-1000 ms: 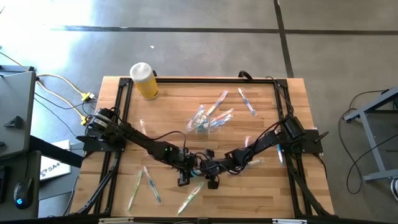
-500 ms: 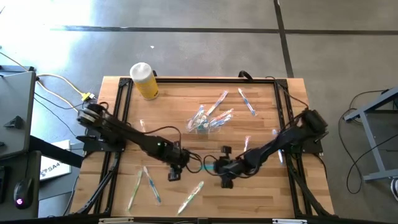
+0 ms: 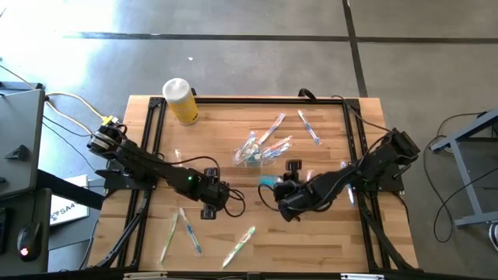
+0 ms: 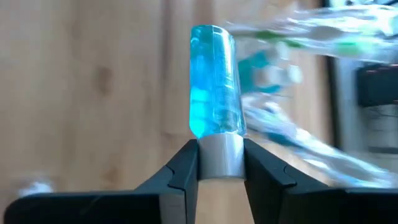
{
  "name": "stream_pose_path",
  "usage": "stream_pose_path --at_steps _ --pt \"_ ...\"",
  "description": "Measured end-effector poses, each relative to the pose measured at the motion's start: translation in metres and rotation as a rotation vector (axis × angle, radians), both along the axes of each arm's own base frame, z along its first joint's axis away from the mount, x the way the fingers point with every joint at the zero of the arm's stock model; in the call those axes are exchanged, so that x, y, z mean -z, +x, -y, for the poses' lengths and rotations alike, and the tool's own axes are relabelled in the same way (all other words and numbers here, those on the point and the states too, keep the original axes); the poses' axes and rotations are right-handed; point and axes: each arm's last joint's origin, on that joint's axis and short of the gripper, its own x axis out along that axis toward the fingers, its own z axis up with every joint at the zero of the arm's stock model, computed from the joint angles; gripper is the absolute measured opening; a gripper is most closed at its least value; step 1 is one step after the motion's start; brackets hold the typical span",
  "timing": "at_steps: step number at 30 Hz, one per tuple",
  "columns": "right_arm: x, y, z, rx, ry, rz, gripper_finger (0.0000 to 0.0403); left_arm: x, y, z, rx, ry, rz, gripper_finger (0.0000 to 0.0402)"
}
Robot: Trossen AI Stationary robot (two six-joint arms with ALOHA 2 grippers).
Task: Pick & Place toothbrushing station
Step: Put the blue mouthwash into the transparent organizer
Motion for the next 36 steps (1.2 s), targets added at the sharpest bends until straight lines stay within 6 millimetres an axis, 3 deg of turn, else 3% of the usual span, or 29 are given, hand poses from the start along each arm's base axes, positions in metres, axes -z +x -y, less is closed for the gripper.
stream_pose_path --at_steps 5,10,15,18,23,27,31,36 --pt "-0.004 0.007 0.026 -0.002 -0.061 -0.082 0.0087 -0.006 -0.002 -0.006 0.043 0.018 -0.002 0.0232" --pt "-0.009 0.016 0.048 -0.037 -0.113 -0.135 0.0087 -0.027 -0.010 -0.022 0.043 0.004 0.073 0.0232" --pt "-0.012 0.019 0.060 -0.104 -0.177 -0.198 0.0087 -0.049 -0.023 -0.045 0.034 -0.058 0.275 0.0232" --pt "-0.013 0.020 0.062 -0.149 -0.240 -0.237 0.0087 -0.052 -0.025 -0.061 0.032 -0.129 0.399 0.0232" --pt "-0.011 0.025 0.062 -0.240 -0.345 -0.288 0.0087 -0.037 -0.023 -0.083 0.012 -0.199 0.478 0.0232" --pt "0.002 0.034 0.060 -0.326 -0.425 -0.373 0.0087 -0.022 -0.023 -0.097 0.018 -0.267 0.547 0.0232" --pt "0.022 0.048 0.058 -0.382 -0.557 -0.472 0.0087 -0.008 -0.027 -0.102 0.000 -0.317 0.586 0.0232" --pt "0.032 0.061 0.056 -0.435 -0.680 -0.521 0.0087 -0.001 -0.029 -0.101 -0.006 -0.337 0.593 0.0232"
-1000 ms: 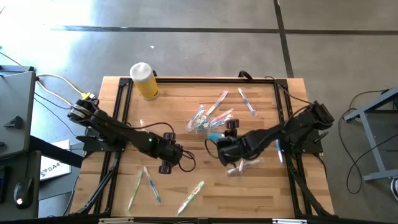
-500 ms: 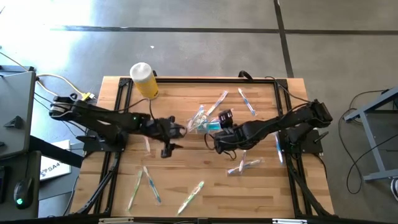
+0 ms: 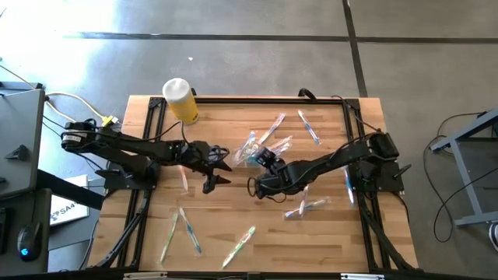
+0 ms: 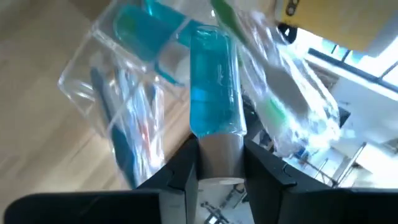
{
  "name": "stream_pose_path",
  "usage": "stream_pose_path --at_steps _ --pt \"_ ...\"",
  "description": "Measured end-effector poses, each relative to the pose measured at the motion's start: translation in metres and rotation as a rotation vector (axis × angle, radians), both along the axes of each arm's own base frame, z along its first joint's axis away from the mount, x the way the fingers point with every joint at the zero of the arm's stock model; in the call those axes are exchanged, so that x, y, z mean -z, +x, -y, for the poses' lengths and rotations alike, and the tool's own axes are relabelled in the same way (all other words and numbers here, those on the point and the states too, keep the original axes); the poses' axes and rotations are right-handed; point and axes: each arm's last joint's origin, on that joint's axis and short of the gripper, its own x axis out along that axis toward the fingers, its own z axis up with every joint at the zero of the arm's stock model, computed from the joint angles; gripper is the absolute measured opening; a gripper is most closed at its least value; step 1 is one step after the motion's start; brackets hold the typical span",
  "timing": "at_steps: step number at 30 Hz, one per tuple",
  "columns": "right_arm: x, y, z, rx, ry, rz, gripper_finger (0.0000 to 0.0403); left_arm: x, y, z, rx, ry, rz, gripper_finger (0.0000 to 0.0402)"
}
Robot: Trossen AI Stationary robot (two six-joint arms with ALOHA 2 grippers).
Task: Pick & Place toothbrushing station
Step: Put the blue mouthwash into the transparent organizer
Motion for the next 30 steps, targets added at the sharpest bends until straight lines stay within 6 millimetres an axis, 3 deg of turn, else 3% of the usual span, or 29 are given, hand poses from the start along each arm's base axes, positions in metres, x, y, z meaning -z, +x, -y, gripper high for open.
stream_pose_path --at_steps 9,22,30 --pt "-0.004 0.006 -0.001 -0.088 -0.093 -0.051 0.0087 0.001 0.000 0.008 0.064 -0.059 0.032 0.0232" --pt "0.017 0.020 -0.004 -0.159 -0.250 -0.195 0.0087 -0.003 -0.002 0.037 0.179 -0.078 0.063 0.0232" --pt "0.023 0.022 -0.004 -0.228 -0.326 -0.328 0.0087 -0.002 -0.003 0.041 0.181 -0.099 0.055 0.0232"
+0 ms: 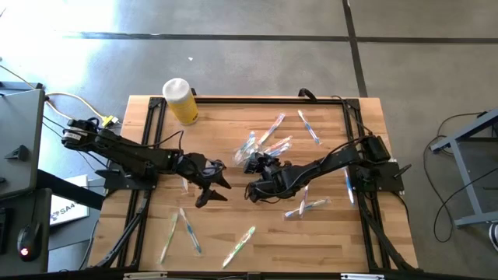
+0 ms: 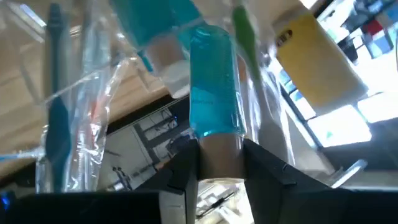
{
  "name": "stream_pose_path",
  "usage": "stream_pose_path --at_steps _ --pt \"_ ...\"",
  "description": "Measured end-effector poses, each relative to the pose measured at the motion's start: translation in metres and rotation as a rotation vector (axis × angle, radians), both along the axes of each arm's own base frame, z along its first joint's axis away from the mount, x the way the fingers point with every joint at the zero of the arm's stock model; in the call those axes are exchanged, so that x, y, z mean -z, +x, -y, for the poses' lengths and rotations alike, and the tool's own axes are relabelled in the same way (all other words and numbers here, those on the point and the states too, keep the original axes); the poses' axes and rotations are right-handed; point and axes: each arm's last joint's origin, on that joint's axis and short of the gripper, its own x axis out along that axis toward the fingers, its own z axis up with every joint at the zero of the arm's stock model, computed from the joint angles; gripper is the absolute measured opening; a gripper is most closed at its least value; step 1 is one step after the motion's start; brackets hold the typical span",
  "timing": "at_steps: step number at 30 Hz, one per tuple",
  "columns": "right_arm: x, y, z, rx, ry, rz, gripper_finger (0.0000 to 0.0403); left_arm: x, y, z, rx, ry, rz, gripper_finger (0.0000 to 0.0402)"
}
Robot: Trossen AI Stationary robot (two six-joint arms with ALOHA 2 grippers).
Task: Pick & Place toothbrushing station
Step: Put the blue mouthwash into the transparent organizer, then put the blue toothbrush into the transparent organizer
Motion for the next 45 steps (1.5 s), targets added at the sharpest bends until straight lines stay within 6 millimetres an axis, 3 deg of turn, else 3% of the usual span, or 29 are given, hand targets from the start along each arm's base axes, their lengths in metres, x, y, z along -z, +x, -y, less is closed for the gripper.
stream_pose_path --at_steps 10,17,19,25,30,36,45 --pt "0.008 0.003 0.002 -0.073 -0.030 -0.148 0.0087 0.000 0.000 0.001 0.004 -0.005 -0.002 0.0232" --pt "0.010 0.005 0.012 -0.098 0.044 -0.185 0.0088 0.000 0.000 0.001 0.005 -0.005 -0.004 0.0232" --pt "0.011 0.006 0.015 -0.104 0.072 -0.187 0.0114 0.000 0.000 0.001 0.006 -0.005 -0.006 0.0232" --pt "0.010 0.010 0.016 -0.068 0.132 -0.081 0.0247 0.002 -0.001 0.001 0.006 -0.002 -0.023 0.0232" --pt "0.008 0.012 0.011 -0.059 0.115 -0.025 0.0308 0.002 -0.001 0.001 0.006 -0.002 -0.023 0.0232" --pt "0.003 0.009 -0.004 -0.002 0.061 0.100 0.0328 0.002 -0.001 0.001 0.004 -0.006 -0.024 0.0232" --pt "-0.005 -0.007 -0.035 0.036 0.004 0.249 0.0310 0.001 -0.001 0.001 -0.004 -0.022 -0.023 0.0232"
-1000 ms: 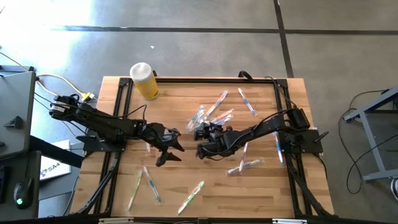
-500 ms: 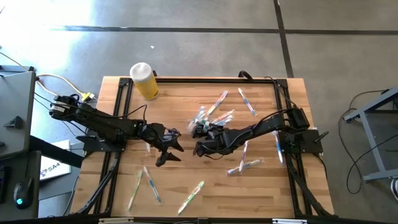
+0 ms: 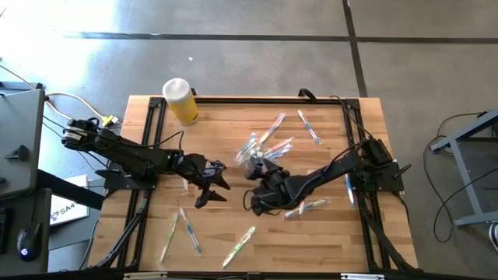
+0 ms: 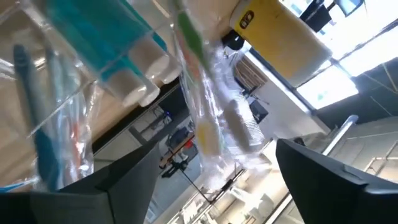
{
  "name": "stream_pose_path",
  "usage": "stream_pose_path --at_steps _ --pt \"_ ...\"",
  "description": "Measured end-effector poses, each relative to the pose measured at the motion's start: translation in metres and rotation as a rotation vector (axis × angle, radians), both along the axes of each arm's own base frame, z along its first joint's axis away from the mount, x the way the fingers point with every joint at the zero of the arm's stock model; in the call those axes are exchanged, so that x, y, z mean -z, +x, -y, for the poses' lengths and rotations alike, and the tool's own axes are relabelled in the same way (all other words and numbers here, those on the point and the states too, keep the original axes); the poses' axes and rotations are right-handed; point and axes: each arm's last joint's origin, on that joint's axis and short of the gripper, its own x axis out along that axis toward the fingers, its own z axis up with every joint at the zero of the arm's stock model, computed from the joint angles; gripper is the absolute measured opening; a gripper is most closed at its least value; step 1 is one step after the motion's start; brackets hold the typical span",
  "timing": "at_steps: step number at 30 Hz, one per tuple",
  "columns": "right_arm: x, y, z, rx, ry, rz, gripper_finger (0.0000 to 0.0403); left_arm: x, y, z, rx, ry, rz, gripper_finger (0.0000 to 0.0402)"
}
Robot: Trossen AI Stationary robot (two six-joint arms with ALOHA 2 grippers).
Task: Pick & Place toothbrushing station
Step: Put the blue toothbrush into the transparent organizer
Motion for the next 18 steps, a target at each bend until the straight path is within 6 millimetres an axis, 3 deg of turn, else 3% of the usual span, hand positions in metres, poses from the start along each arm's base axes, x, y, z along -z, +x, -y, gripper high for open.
stream_pose_path --at_steps 8,13,18 --pt "-0.047 -0.035 -0.021 0.053 0.019 0.314 0.0305 -0.001 0.000 0.000 -0.008 -0.016 -0.001 0.0232" --pt "-0.086 -0.065 -0.026 0.130 0.078 0.744 0.0306 -0.001 0.001 0.000 -0.013 -0.027 0.004 0.0232" --pt "-0.117 -0.100 -0.019 0.198 0.445 1.141 0.0305 -0.001 0.001 0.000 -0.016 -0.032 0.002 0.0232"
